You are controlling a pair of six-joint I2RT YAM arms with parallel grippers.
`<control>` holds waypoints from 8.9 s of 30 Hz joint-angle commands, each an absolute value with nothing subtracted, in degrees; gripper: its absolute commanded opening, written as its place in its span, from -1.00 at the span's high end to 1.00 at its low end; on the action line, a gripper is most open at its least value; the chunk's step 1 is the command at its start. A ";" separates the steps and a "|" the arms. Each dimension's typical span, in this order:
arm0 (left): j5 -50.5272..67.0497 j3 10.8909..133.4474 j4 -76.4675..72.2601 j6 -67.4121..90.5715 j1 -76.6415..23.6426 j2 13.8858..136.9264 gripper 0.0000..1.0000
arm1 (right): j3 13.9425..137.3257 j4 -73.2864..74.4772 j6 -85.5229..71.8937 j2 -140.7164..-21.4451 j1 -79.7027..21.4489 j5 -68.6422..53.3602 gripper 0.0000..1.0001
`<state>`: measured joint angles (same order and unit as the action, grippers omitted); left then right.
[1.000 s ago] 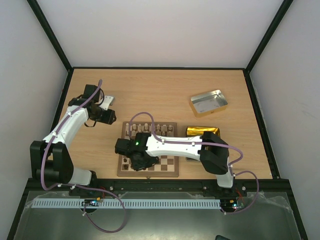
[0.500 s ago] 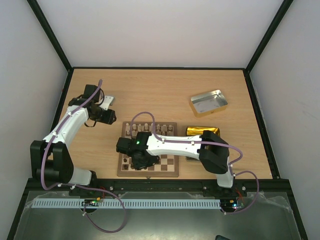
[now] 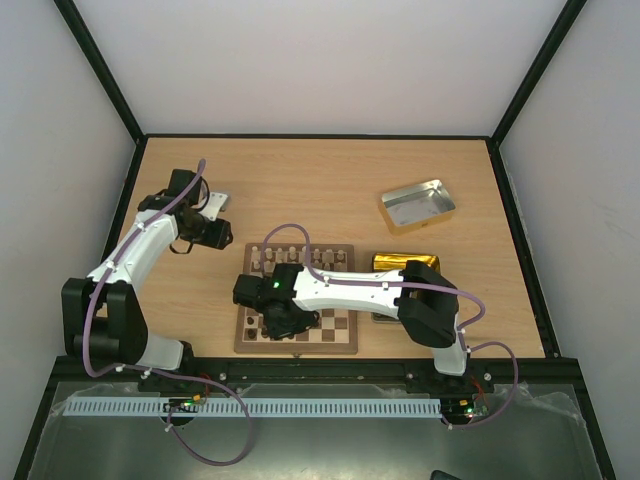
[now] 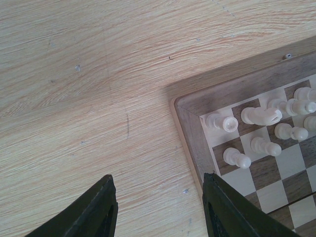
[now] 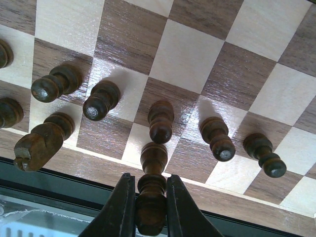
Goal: Set up the chess pieces on the board
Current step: Place the chess piece on the chessboard, then pick up the chess piece from the storage box, then place the chess piece on the chessboard.
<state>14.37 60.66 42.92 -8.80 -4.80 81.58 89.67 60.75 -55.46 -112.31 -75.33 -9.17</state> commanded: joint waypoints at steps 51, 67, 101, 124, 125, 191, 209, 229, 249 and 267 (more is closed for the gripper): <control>14.83 59.72 43.08 -9.14 -4.22 80.25 0.03 | 90.44 60.00 -54.49 -112.10 -75.41 -10.96 0.66; 15.19 59.58 43.15 -9.14 -4.16 79.88 0.03 | 90.11 59.73 -54.75 -111.91 -75.67 -11.34 0.42; 16.13 59.56 43.41 -9.49 -4.20 79.67 0.03 | 95.31 65.90 -53.94 -111.33 -74.77 -8.29 0.36; 17.29 59.93 43.68 -9.84 -4.13 80.81 0.03 | 65.76 62.65 -47.07 -83.03 -33.42 -4.08 0.38; 17.25 60.08 43.68 -9.84 -4.17 80.98 0.03 | 64.39 61.31 -46.50 -82.68 -31.44 -4.57 0.38; 15.51 60.68 43.59 -9.58 -3.16 82.78 0.03 | 63.37 60.80 -36.67 -85.57 -21.42 -4.13 0.96; 15.97 61.01 43.68 -9.58 -3.16 81.81 0.03 | 94.01 73.74 -47.55 -95.42 -52.84 -5.06 0.96; 15.34 61.05 44.29 -9.83 -3.16 79.51 0.04 | 109.14 69.16 -45.45 -119.61 -62.69 -6.09 0.95; 14.24 61.03 44.56 -9.76 -3.11 78.45 0.04 | 109.26 67.49 -43.99 -123.69 -62.76 -8.65 0.71; 14.84 61.72 45.68 -11.89 -3.08 78.64 0.29 | 110.36 69.02 -42.00 -122.16 -62.82 -10.33 0.59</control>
<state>14.39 60.16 43.79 -10.59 -3.44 79.53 109.34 67.13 -43.86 -122.98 -62.74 -9.61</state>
